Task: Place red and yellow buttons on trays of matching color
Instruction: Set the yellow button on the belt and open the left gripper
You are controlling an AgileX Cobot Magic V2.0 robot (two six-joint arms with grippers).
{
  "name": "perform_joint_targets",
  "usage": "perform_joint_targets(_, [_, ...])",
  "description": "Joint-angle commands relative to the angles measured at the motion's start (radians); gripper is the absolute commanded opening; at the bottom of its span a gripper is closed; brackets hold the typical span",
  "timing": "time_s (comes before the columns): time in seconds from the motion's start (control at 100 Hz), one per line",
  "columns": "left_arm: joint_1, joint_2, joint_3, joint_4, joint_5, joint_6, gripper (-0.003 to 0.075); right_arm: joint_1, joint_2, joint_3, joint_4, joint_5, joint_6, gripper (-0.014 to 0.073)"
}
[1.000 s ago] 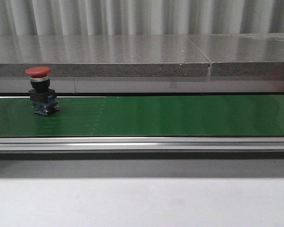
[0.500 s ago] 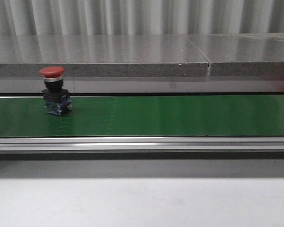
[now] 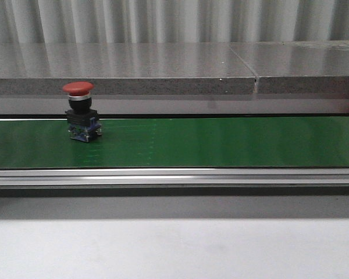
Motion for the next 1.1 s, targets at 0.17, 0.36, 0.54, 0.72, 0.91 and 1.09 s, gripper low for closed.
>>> perform_joint_targets(0.17, [-0.008,-0.004,-0.026,-0.011,-0.021,-0.001,0.014,0.0,-0.008,-0.037,0.004,-0.068,-0.003,-0.0068])
perform_joint_targets(0.36, [-0.026,-0.03,-0.026,-0.011,-0.011,0.001,0.06,0.0,-0.008,-0.037,0.004,-0.068,-0.003,-0.0068])
perform_joint_targets(0.54, [-0.077,-0.074,-0.028,-0.011,-0.018,0.021,0.0669,0.0,-0.008,-0.037,0.004,-0.068,-0.003,-0.0068])
perform_joint_targets(0.72, [-0.127,-0.16,-0.028,-0.011,-0.036,0.033,0.0631,0.0,-0.008,-0.037,0.004,-0.066,-0.003,-0.0068])
perform_joint_targets(0.91, [-0.172,-0.271,-0.024,0.032,-0.069,0.051,0.0596,0.0,-0.008,-0.037,0.004,-0.066,-0.003,-0.0068])
perform_joint_targets(1.09, [-0.211,-0.412,0.057,0.04,-0.164,0.051,0.0575,0.0,-0.008,-0.037,0.004,-0.066,-0.003,-0.0068])
